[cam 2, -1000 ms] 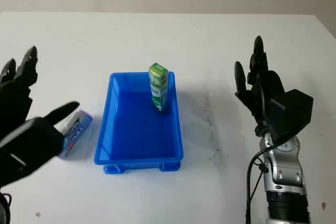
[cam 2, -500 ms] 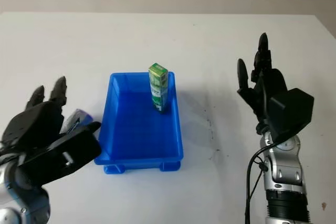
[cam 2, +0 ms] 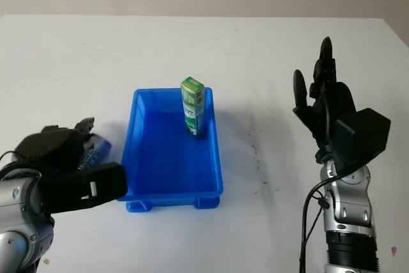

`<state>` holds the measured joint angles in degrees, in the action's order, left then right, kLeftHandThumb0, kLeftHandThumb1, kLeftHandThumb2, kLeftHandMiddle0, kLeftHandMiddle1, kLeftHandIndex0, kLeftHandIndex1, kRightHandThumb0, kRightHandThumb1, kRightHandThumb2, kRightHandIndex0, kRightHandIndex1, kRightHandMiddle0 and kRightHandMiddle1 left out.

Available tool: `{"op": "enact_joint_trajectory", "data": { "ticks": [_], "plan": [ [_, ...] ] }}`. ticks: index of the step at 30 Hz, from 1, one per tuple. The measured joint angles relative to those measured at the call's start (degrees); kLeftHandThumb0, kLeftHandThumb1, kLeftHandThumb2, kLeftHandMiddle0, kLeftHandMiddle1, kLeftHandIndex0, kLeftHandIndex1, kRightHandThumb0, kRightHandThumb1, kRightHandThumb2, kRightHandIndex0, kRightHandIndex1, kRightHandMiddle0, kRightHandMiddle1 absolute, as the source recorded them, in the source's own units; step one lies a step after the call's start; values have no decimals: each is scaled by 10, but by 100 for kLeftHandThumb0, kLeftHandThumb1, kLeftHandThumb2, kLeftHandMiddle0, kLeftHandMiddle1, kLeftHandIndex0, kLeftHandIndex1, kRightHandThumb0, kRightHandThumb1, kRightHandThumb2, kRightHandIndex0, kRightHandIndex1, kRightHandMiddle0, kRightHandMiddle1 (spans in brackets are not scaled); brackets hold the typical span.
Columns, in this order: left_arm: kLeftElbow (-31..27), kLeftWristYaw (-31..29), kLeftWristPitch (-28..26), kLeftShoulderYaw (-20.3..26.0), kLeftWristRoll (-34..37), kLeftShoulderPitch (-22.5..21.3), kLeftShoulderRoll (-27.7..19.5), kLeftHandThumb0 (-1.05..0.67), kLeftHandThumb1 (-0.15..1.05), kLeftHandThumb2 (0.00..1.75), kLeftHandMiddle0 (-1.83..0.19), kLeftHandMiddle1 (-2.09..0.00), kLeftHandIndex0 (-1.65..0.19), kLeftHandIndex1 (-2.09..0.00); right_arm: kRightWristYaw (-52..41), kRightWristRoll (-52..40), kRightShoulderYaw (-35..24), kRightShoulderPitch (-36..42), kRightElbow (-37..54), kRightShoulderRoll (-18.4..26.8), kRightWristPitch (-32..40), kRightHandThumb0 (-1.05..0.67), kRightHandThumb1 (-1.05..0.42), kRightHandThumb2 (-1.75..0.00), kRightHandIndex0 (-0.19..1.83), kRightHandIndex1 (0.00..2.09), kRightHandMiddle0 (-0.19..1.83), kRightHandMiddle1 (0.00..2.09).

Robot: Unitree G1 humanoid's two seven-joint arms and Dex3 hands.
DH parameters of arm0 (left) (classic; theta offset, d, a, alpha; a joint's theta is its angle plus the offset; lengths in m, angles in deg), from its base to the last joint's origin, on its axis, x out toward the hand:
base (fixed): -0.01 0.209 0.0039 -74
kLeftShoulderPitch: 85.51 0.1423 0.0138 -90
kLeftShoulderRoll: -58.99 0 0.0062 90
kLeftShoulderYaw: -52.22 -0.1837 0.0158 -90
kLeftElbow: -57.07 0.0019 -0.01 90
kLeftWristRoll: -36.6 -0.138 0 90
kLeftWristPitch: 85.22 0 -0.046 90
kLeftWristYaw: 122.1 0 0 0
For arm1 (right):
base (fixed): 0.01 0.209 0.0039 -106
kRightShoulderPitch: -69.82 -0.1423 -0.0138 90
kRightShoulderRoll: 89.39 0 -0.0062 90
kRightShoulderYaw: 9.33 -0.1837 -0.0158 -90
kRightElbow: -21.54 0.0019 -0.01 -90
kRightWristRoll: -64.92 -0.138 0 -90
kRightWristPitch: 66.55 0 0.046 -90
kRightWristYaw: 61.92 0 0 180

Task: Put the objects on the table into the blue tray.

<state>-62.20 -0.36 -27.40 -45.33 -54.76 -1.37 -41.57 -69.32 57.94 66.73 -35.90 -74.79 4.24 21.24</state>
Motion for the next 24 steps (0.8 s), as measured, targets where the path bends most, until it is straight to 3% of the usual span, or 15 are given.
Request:
{"op": "enact_joint_trajectory", "data": {
  "ticks": [4,6,8,12,15,17,19,21,24],
  "plan": [
    [4,-41,55,7,-44,-14,-6,-52,93,6,-65,-209,-1,-115,0,0,-2,0,-1,0,-1,-76,-105,-56,-19,0,-19,0],
    [4,-44,70,18,-46,-14,-5,-47,94,6,-64,-209,-3,-122,0,0,-4,0,-1,0,-1,-76,-105,-55,-19,0,-19,0],
    [-2,-22,77,32,-40,-8,-1,-43,97,6,-66,-209,-8,-123,0,0,-5,-1,-2,1,-1,-76,-105,-55,-19,0,-19,0],
    [-8,44,102,45,-35,16,1,-43,104,9,-76,-209,1,-147,-1,0,-6,-3,-3,1,0,-76,-105,-54,-19,0,-19,0],
    [-13,65,109,54,-33,18,11,-44,105,20,-58,-209,4,-155,-7,-5,-7,-8,-4,1,-1,-76,-105,-53,-19,0,-19,0],
    [-22,76,114,61,-26,18,19,-44,105,24,-56,-209,7,-167,-9,-7,-7,-9,-5,1,-1,-75,-105,-53,-19,0,-19,0],
    [-35,88,126,66,-18,16,21,-45,105,25,-59,-209,6,-175,-10,-8,-9,-9,-5,1,-1,-76,-105,-53,-19,0,-19,0],
    [-48,111,143,72,-2,14,20,-44,105,23,-65,-209,6,-200,-10,-8,-10,-9,-5,1,-1,-76,-105,-51,-19,0,-19,0],
    [-66,135,178,78,4,2,5,-46,105,22,-73,-209,-9,-208,-10,-10,-12,-9,-5,1,-1,-76,-105,-51,-19,0,-19,0]
  ]
}}
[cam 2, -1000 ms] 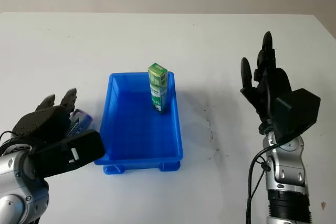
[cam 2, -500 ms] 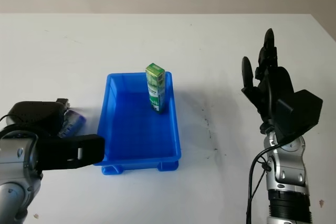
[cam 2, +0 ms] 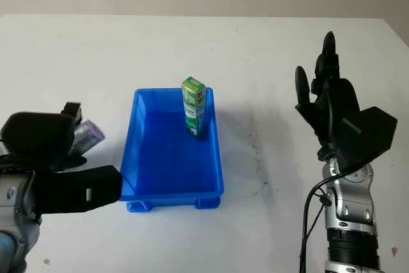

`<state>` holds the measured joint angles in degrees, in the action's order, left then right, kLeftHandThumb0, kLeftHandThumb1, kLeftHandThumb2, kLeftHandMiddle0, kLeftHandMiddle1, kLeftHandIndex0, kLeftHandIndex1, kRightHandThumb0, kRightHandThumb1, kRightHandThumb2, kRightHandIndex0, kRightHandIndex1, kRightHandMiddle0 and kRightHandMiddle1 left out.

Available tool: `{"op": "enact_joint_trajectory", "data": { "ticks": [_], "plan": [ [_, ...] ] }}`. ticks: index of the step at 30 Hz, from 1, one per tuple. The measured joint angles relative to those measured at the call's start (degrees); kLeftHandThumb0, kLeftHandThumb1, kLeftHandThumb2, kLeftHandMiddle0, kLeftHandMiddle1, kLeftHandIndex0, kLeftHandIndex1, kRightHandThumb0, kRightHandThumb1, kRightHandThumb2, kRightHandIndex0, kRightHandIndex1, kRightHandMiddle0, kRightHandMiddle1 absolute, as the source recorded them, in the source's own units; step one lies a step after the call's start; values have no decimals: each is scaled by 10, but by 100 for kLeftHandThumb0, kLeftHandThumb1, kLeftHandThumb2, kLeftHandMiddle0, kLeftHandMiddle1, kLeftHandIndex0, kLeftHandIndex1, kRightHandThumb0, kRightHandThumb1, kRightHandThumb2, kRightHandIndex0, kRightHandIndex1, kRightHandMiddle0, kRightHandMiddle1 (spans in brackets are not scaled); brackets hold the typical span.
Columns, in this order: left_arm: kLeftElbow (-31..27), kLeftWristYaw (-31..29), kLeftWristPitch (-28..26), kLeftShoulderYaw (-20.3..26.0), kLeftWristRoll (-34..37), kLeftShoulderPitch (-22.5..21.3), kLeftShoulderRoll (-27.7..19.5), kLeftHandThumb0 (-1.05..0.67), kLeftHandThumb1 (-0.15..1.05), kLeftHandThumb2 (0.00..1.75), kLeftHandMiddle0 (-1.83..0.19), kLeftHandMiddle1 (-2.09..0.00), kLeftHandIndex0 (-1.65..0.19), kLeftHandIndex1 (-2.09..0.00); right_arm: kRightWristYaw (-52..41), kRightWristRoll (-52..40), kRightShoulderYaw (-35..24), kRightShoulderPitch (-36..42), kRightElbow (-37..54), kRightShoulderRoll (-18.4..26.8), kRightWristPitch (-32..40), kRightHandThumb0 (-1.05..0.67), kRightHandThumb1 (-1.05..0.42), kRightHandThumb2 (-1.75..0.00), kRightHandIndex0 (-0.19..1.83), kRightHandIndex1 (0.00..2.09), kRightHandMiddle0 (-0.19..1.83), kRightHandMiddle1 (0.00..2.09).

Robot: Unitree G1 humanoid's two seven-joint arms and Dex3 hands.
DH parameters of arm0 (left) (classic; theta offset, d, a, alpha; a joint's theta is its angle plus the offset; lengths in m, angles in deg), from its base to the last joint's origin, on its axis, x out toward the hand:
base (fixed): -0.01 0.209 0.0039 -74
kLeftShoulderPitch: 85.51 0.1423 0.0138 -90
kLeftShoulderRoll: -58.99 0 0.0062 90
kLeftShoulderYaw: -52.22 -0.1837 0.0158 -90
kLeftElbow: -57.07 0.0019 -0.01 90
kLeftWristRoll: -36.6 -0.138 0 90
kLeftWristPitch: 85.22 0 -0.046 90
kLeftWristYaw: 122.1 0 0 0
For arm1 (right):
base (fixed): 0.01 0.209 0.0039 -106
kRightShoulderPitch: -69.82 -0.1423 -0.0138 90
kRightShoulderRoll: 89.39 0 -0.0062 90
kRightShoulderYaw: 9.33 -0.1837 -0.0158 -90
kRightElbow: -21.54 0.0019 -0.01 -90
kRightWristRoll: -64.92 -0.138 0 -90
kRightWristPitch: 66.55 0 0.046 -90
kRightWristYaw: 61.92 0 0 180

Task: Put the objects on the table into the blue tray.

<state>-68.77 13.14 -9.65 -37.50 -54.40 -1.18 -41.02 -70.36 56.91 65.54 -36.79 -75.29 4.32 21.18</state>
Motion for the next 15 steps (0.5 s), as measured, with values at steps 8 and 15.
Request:
{"op": "enact_joint_trajectory", "data": {
  "ticks": [8,15],
  "plan": [
    [0,68,39,28,52,-63,-20,-47,105,25,-70,-209,-23,-209,-5,-9,-5,1,0,0,0,-76,-105,-50,-19,0,-19,0],
    [14,138,45,37,83,-91,-27,-49,105,24,-78,-209,-29,-209,-3,-9,-5,2,0,0,1,-78,-105,-49,-19,0,-19,1]
  ]
}}
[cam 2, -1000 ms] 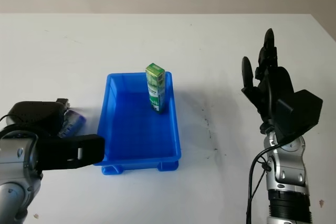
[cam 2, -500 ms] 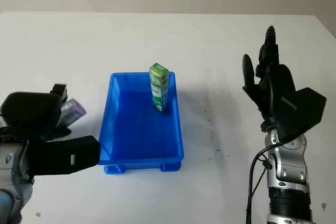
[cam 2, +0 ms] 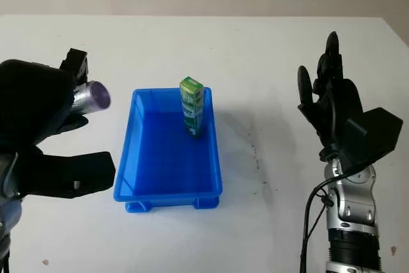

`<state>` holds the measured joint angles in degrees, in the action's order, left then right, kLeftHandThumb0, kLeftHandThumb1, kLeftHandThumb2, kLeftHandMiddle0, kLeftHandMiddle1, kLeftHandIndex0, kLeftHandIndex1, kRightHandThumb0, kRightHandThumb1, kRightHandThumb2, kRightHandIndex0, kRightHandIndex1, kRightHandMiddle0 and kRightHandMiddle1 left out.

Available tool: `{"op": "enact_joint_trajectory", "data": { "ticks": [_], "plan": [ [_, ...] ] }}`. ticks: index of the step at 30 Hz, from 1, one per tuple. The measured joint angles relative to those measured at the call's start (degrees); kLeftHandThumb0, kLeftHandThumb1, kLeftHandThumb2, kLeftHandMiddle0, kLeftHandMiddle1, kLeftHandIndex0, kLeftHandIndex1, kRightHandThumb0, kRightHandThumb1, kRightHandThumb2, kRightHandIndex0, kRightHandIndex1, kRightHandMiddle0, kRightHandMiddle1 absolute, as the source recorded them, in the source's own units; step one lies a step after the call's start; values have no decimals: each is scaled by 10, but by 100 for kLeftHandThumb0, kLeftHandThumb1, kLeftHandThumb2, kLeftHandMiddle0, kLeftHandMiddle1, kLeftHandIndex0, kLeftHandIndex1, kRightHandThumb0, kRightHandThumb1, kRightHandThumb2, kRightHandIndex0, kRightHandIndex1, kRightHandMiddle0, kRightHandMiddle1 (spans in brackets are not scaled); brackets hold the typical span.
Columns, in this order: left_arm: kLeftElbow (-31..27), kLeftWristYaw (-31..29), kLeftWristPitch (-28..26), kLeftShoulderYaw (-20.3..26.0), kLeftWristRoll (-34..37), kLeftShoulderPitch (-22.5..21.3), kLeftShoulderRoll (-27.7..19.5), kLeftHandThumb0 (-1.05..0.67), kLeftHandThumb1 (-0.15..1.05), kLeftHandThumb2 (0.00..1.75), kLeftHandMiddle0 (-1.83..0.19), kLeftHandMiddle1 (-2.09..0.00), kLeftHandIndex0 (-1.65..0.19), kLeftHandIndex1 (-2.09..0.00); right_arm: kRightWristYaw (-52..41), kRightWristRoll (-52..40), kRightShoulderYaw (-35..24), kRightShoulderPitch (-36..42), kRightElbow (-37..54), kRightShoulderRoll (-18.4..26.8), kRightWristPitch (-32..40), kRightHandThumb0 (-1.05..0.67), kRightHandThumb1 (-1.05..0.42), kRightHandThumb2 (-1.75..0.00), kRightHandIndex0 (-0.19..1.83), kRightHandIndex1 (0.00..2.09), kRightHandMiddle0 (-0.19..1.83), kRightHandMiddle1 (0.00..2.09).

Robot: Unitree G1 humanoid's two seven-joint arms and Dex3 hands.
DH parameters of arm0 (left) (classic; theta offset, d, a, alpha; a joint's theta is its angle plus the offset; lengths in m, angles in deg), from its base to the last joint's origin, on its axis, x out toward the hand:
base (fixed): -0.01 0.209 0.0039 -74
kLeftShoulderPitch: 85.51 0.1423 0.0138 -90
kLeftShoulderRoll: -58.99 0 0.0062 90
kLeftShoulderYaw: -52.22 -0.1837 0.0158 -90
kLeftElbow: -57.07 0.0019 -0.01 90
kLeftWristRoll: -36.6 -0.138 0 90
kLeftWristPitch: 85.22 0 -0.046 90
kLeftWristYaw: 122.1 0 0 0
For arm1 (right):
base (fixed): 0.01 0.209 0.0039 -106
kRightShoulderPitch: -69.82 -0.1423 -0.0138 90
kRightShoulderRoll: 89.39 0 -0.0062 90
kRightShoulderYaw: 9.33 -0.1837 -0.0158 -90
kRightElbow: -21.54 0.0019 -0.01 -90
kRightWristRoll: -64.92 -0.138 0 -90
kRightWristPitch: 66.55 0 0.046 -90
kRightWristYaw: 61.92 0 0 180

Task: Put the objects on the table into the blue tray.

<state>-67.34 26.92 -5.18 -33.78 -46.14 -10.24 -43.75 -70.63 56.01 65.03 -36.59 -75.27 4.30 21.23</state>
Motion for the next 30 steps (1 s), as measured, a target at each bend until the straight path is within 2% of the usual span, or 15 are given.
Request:
{"op": "enact_joint_trajectory", "data": {
  "ticks": [3,5,8,11,19,20,21,22,23,24,25,26,27,28,30],
  "plan": [
    [-9,47,7,1,17,-38,0,-50,105,19,-96,-209,-51,-209,-5,-2,0,0,0,0,-1,-77,-105,-50,-19,0,-19,0],
    [-20,82,27,1,56,-58,0,-49,105,19,-100,-209,-56,-209,-7,-2,0,0,-3,0,-4,-77,-105,-50,-19,0,-19,0],
    [-33,102,67,-3,171,-74,3,-41,104,12,-87,-209,-48,-209,-7,-2,0,0,-6,0,-9,-76,-105,-50,-19,0,-19,0],
    [-29,106,98,-16,259,-76,8,-37,103,7,-85,-209,-46,-209,-7,0,1,0,-6,0,-10,-76,-105,-51,-19,0,-19,0],
    [14,106,150,-42,338,-80,0,-39,103,6,-89,-209,-54,-209,0,4,1,1,-4,0,-10,-78,-105,-49,-19,0,-19,0],
    [20,107,157,-45,341,-81,-2,-41,103,5,-87,-209,-52,-209,1,4,1,2,-3,0,-9,-78,-105,-49,-19,0,-19,0],
    [27,106,164,-48,342,-82,-7,-44,102,5,-69,-209,-44,-204,1,4,1,4,-1,-1,-9,-78,-105,-49,-19,0,-19,0],
    [31,104,168,-52,342,-82,-11,-46,102,5,-59,-209,-40,-201,1,4,1,5,1,-1,-8,-78,-105,-49,-19,0,-19,0],
    [32,89,167,-54,342,-83,-18,-54,103,6,-34,-183,-16,-166,2,4,1,5,2,-1,-6,-79,-105,-49,-19,0,-19,0],
    [27,49,159,-60,336,-86,-29,-65,102,5,-11,-112,-6,-98,2,4,1,6,3,-1,-5,-79,-105,-48,-19,0,-19,0],
    [22,0,147,-66,328,-93,-43,-70,100,5,-1,-52,-2,-46,3,4,1,6,3,-1,-4,-79,-105,-48,-19,0,-19,0],
    [18,-46,134,-73,319,-97,-58,-72,96,3,5,-29,1,-26,3,4,1,6,4,-1,-2,-79,-105,-48,-19,0,-19,0],
    [17,-77,125,-76,315,-97,-69,-74,93,2,12,-15,10,-13,3,4,1,7,4,-1,-2,-79,-105,-48,-19,0,-19,0],
    [18,-99,118,-78,315,-97,-75,-75,90,2,16,-6,15,-5,4,4,1,7,5,-1,0,-79,-105,-48,-19,0,-19,0],
    [17,-124,112,-81,315,-99,-81,-78,91,3,18,-2,18,-1,6,6,1,8,6,-1,3,-80,-105,-47,-19,0,-19,0]
  ]
}}
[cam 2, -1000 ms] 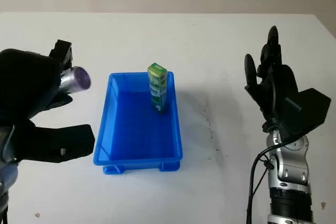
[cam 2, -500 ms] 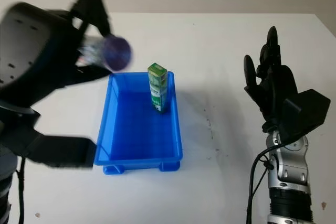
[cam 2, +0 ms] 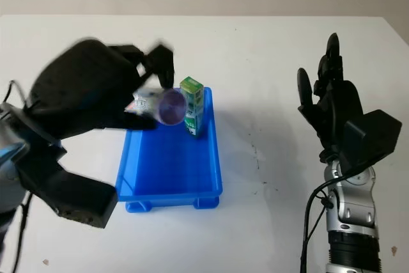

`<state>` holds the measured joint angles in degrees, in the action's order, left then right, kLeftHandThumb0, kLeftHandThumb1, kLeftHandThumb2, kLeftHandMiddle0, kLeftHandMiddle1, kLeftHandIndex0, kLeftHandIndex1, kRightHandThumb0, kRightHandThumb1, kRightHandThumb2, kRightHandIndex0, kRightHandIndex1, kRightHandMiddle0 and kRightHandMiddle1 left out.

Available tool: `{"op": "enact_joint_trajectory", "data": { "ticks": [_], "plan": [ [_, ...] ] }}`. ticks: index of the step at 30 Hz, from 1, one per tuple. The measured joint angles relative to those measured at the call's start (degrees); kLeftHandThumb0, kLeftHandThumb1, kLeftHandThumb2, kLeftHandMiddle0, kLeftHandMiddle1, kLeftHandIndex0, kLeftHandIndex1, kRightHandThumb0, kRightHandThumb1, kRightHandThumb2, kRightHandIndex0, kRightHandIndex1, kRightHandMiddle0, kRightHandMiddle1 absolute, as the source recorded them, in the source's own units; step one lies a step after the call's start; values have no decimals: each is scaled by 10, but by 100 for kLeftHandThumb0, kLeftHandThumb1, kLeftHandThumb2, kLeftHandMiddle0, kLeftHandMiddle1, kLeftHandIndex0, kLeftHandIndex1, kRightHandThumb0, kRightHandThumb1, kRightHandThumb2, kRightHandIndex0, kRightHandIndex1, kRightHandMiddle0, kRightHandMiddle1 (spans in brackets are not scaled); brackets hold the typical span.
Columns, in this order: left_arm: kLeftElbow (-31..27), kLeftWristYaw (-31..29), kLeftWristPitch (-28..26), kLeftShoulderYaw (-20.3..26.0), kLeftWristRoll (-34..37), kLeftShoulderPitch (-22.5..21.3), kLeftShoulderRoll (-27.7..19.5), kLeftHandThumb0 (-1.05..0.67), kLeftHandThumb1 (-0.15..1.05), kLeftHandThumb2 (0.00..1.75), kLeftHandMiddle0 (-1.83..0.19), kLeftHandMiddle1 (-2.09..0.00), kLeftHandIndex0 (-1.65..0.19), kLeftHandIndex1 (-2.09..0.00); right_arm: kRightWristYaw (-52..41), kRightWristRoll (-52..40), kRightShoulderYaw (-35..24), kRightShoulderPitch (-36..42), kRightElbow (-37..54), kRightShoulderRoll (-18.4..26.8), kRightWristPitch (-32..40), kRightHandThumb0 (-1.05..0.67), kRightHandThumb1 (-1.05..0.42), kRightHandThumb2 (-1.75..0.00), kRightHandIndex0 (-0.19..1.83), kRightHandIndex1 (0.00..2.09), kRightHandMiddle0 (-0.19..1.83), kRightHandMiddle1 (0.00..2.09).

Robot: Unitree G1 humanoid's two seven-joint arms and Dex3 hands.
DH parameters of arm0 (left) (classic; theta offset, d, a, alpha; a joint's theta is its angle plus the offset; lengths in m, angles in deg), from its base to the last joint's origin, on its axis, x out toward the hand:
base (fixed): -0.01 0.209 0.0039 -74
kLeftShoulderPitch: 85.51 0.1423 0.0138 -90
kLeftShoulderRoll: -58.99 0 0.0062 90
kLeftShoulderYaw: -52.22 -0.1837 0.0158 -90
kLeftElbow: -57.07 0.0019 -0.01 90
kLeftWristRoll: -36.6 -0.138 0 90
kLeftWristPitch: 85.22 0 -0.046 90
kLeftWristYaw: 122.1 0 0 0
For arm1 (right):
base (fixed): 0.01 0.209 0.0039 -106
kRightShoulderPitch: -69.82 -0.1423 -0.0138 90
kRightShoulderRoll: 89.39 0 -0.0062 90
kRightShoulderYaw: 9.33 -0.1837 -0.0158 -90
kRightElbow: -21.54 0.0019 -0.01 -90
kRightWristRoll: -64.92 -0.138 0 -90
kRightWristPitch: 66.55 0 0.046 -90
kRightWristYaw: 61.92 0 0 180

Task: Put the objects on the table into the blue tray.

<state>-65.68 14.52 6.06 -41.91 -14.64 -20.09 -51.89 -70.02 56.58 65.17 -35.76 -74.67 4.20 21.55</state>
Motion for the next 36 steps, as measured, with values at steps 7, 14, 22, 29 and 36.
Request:
{"op": "enact_joint_trajectory", "data": {
  "ticks": [7,14,22,29,36],
  "plan": [
    [-2,-14,-2,-9,-10,-16,-7,-44,82,3,19,0,19,0,9,8,1,1,9,0,14,-79,-105,-45,-19,0,-19,1],
    [31,168,61,29,45,0,14,10,105,33,19,0,18,-1,8,7,5,3,12,-2,15,-78,-105,-46,-19,0,-19,0],
    [139,347,47,132,327,4,161,-59,105,46,19,-1,19,-1,-1,-2,18,-4,12,-19,14,-78,-105,-50,-19,0,-19,0],
    [249,368,-30,215,569,-9,226,-70,105,66,19,0,19,0,-18,-26,28,-14,14,-33,25,-72,-105,-51,-19,0,-19,0],
    [340,379,-46,259,659,13,249,-78,105,73,19,0,19,0,-36,-34,38,-17,7,-43,17,-74,-105,-59,-19,0,-19,0]
  ]
}}
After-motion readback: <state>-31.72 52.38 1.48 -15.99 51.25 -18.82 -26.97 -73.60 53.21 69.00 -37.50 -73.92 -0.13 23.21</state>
